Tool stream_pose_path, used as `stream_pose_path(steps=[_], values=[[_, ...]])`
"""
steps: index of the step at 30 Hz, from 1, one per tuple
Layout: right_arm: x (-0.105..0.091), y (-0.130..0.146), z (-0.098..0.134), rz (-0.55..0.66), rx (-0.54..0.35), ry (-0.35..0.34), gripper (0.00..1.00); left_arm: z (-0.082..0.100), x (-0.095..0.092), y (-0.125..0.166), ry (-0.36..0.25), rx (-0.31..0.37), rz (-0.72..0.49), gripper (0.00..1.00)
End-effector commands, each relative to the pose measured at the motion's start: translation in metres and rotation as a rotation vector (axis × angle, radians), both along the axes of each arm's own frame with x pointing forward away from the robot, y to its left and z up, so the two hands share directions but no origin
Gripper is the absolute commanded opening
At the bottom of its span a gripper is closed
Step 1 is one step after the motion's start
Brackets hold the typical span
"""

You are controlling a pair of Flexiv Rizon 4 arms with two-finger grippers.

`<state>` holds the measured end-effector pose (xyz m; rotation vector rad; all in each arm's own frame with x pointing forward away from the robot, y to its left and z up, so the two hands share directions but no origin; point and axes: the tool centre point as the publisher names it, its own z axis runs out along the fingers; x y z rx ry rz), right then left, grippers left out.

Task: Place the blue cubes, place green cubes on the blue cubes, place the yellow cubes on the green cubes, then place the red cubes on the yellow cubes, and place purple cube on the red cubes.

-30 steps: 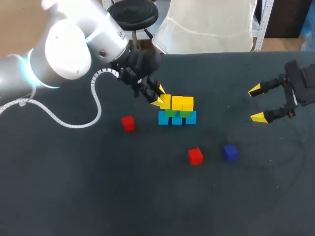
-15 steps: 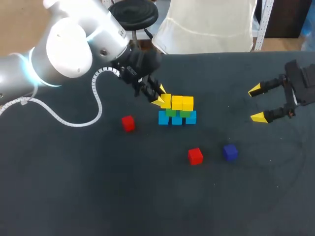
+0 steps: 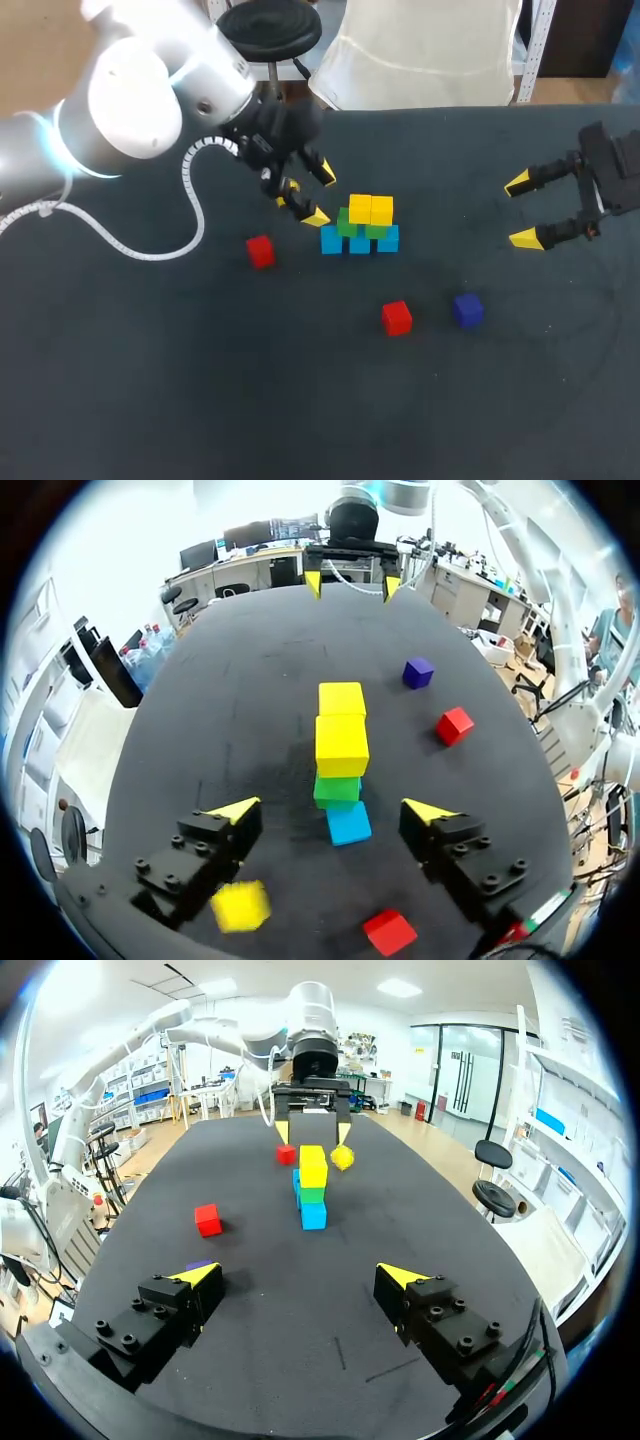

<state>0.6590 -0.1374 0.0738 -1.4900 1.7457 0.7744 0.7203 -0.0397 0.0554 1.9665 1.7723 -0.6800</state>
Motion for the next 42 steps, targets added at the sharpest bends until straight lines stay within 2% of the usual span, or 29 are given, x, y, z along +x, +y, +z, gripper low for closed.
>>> stream_pose_path(steps=[1, 11, 19, 25, 31, 42], values=[[0.001, 0.0, -0.001, 0.002, 0.002, 0.0, 1.0, 0.004, -0.002, 0.012, -0.019, -0.018, 0.027, 1.0], [0.001, 0.0, -0.001, 0.002, 0.002, 0.0, 1.0, 0.011, 0.019, 0.067, -0.067, 0.042, 0.142, 1.0], [0.001, 0.0, -0.001, 0.002, 0.002, 0.0, 1.0, 0.011, 0.045, 0.093, -0.095, 0.1, 0.149, 1.0], [0.001, 0.0, -0.001, 0.002, 0.002, 0.0, 1.0, 0.003, 0.06, 0.094, -0.089, 0.112, 0.129, 1.0], [0.001, 0.0, -0.001, 0.002, 0.002, 0.0, 1.0, 0.001, 0.057, 0.08, -0.107, 0.103, 0.065, 1.0], [0.001, 0.0, -0.001, 0.002, 0.002, 0.0, 1.0, -0.005, 0.053, 0.074, -0.089, 0.082, 0.048, 1.0]])
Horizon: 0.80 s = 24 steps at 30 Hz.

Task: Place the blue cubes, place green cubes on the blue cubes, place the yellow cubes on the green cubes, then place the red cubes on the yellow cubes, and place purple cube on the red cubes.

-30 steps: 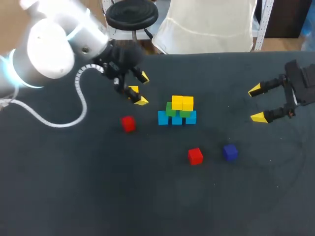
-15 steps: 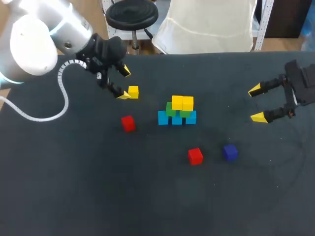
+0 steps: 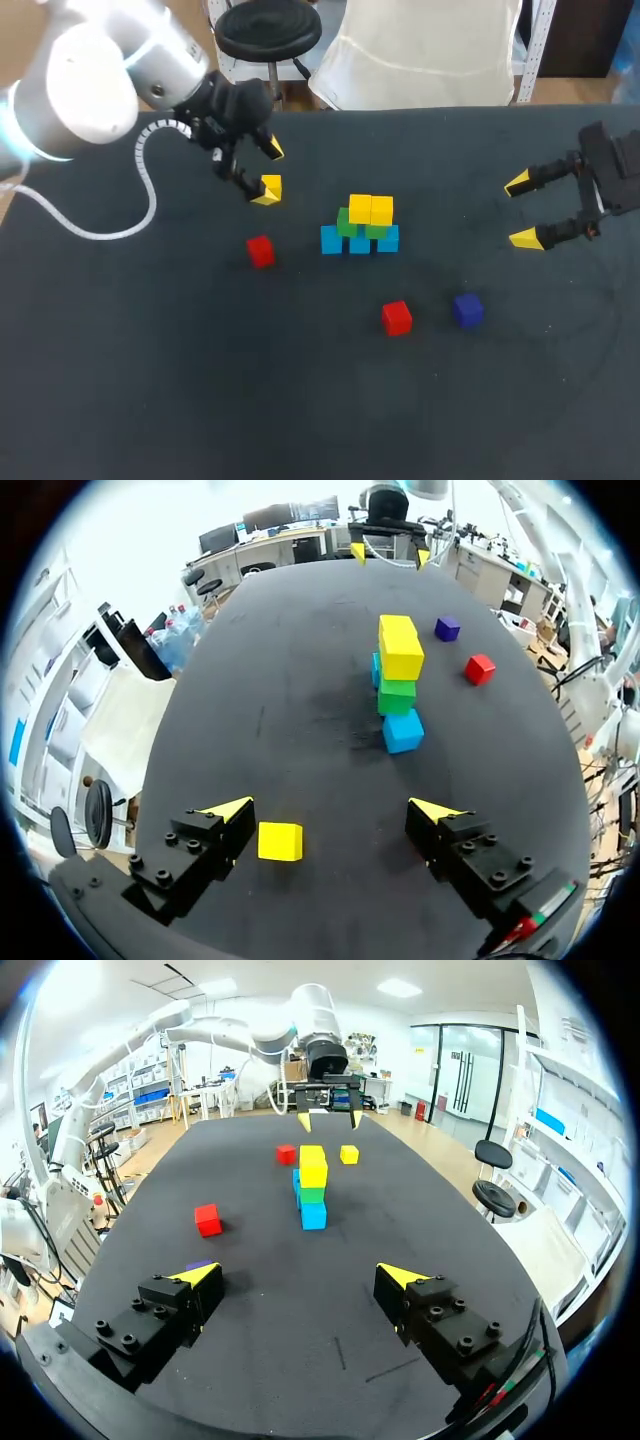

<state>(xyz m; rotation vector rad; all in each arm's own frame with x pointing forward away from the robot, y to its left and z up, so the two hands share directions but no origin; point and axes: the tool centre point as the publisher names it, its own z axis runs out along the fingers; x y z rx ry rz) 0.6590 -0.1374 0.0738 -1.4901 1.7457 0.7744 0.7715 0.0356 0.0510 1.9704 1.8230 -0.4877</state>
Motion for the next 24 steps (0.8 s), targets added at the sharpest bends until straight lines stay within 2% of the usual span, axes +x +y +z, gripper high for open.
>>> stream_pose_path(steps=[1, 7, 10, 17, 19, 24], values=[[0.001, 0.0, -0.001, 0.002, 0.002, 0.0, 1.0, -0.001, 0.001, -0.002, 0.003, -0.008, -0.008, 1.0], [0.001, 0.0, -0.001, 0.002, 0.002, 0.0, 1.0, 0.003, -0.011, -0.015, 0.011, -0.03, -0.056, 1.0], [0.001, 0.0, -0.001, 0.002, 0.002, 0.0, 1.0, 0.002, -0.019, -0.018, 0.032, -0.071, -0.053, 1.0], [0.001, 0.0, -0.001, 0.002, 0.002, 0.0, 1.0, 0.002, -0.045, -0.033, 0.064, -0.105, -0.105, 1.0], [0.001, 0.0, -0.001, 0.002, 0.002, 0.0, 1.0, 0.002, -0.051, -0.039, 0.072, -0.133, -0.123, 1.0], [0.001, 0.0, -0.001, 0.002, 0.002, 0.0, 1.0, 0.001, -0.061, -0.052, 0.081, -0.129, -0.159, 1.0]])
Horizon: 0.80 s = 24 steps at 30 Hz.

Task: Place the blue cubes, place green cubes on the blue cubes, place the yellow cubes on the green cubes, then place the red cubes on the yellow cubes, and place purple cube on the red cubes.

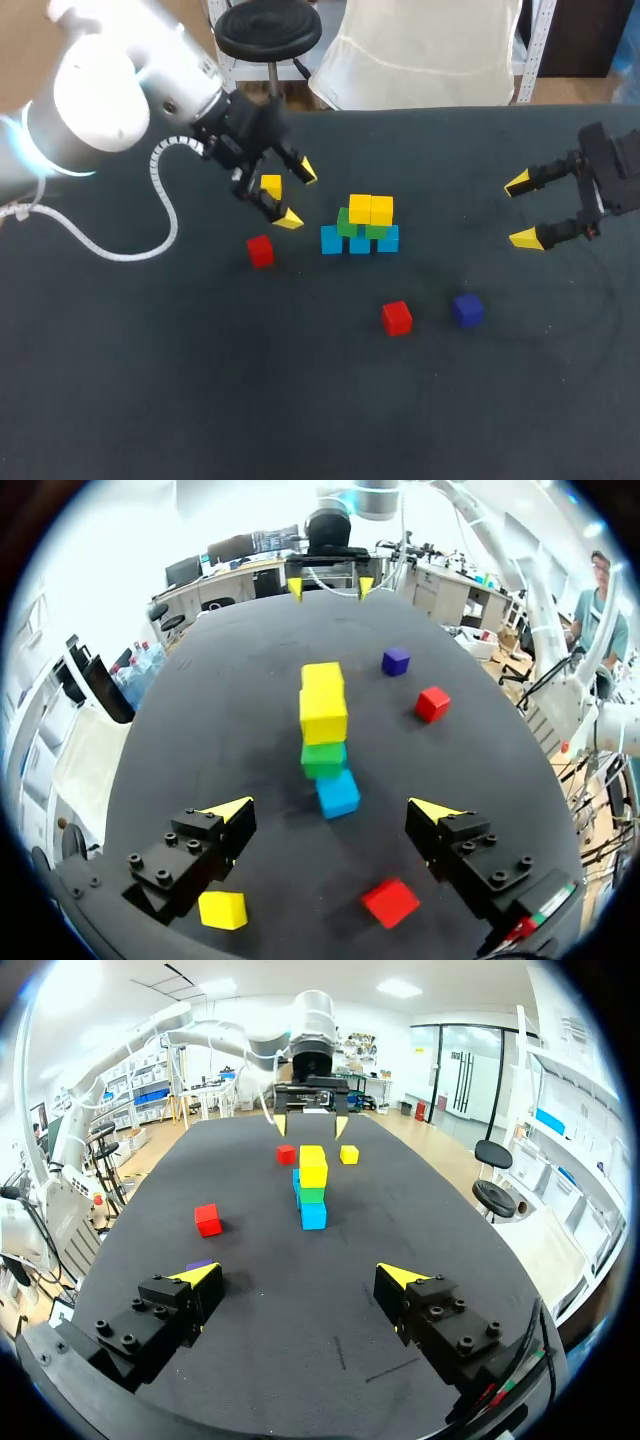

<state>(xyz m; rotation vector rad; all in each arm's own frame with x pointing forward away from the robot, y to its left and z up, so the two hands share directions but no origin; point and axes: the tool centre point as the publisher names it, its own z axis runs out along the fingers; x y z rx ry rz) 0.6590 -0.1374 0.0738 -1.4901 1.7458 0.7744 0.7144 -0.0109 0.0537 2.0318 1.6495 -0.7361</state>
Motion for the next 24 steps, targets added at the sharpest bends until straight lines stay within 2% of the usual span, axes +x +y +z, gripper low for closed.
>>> stream_pose_path(steps=[1, 6, 16, 24], values=[[0.001, 0.0, -0.001, 0.002, 0.002, 0.0, 1.0, -0.002, -0.004, -0.007, -0.006, 0.001, -0.009, 1.0], [0.001, 0.0, -0.001, 0.002, 0.002, 0.0, 1.0, -0.004, -0.003, -0.013, -0.005, 0.011, -0.026, 1.0], [0.001, 0.0, -0.001, 0.002, 0.002, 0.0, 1.0, -0.005, 0.0, -0.027, -0.02, 0.077, -0.085, 1.0], [0.001, 0.0, -0.001, 0.002, 0.002, 0.0, 1.0, -0.011, 0.002, -0.04, -0.01, 0.067, -0.088, 1.0]])
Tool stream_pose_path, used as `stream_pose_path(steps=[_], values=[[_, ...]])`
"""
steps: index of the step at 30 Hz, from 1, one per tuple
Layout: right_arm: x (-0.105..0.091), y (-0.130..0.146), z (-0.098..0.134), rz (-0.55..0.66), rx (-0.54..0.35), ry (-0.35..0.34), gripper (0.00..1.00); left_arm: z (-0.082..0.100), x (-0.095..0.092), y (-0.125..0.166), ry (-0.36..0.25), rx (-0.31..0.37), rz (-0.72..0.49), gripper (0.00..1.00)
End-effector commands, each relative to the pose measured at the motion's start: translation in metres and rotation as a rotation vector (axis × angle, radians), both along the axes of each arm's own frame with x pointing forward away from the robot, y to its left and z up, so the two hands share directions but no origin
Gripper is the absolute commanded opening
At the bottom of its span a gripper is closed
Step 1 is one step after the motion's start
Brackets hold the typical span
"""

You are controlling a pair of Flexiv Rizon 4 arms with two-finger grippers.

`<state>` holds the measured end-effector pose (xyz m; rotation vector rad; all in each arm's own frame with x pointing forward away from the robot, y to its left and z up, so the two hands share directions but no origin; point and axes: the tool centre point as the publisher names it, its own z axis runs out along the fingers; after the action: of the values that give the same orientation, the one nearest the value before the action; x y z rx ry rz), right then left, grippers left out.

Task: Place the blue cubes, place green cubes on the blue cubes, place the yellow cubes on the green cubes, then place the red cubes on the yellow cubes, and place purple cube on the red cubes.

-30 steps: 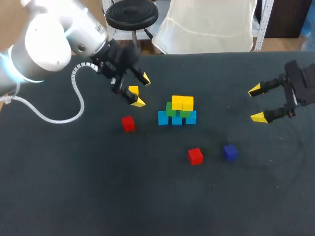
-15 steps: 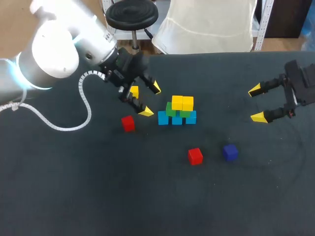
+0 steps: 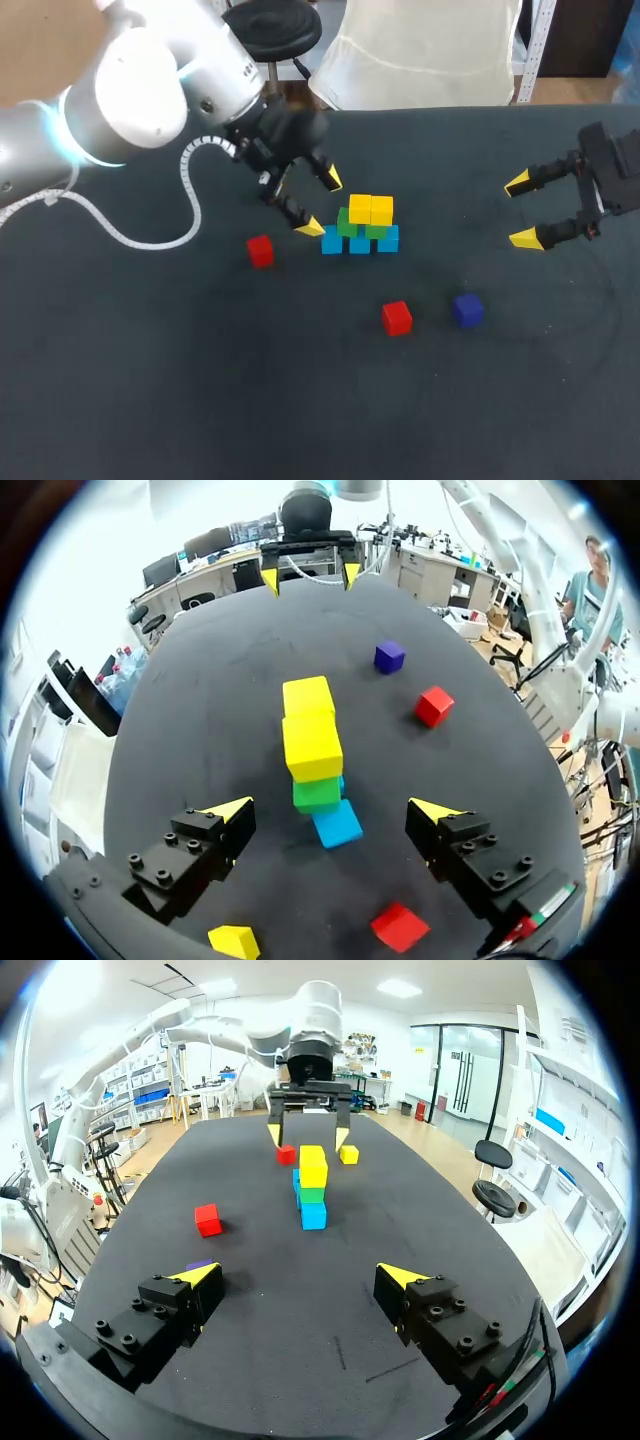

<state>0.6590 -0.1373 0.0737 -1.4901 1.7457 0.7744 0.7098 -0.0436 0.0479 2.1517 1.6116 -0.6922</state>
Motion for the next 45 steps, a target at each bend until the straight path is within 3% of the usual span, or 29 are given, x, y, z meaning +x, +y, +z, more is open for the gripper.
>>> stream_pose_path(steps=[1, 23, 25, 27, 29, 36, 45], values=[[0.0011, 0.0001, -0.0008, 0.002, 0.002, 0.0, 1.0, -0.0055, 0.0071, -0.0085, 0.018, -0.009, -0.012, 1.0], [0.0011, 0.0001, -0.0008, 0.002, 0.002, 0.0, 1.0, -0.0136, -0.0008, -0.0153, 0.029, 0.002, 0.004, 1.0], [0.0011, 0.0001, -0.0008, 0.002, 0.002, 0.0, 1.0, -0.014, -0.0007, -0.0157, 0.032, -0.002, 0.012, 0.91], [0.0011, 0.0001, -0.0008, 0.002, 0.002, 0.0, 1.0, -0.0142, -0.0002, -0.017, 0.03, -0.003, 0.012, 0.73], [0.0011, 0.0001, -0.0008, 0.002, 0.002, 0.0, 1.0, -0.0144, -0.0002, -0.0174, 0.028, -0.001, 0.01, 0.46], [0.0011, 0.0001, -0.0008, 0.002, 0.002, 0.0, 1.0, -0.0151, 0.0002, -0.0175, 0.031, -0.005, 0.013, 0.33], [0.0011, 0.0001, -0.0008, 0.002, 0.002, 0.0, 1.0, -0.0155, 0.0008, -0.0167, 0.03, -0.005, 0.012, 0.29]])
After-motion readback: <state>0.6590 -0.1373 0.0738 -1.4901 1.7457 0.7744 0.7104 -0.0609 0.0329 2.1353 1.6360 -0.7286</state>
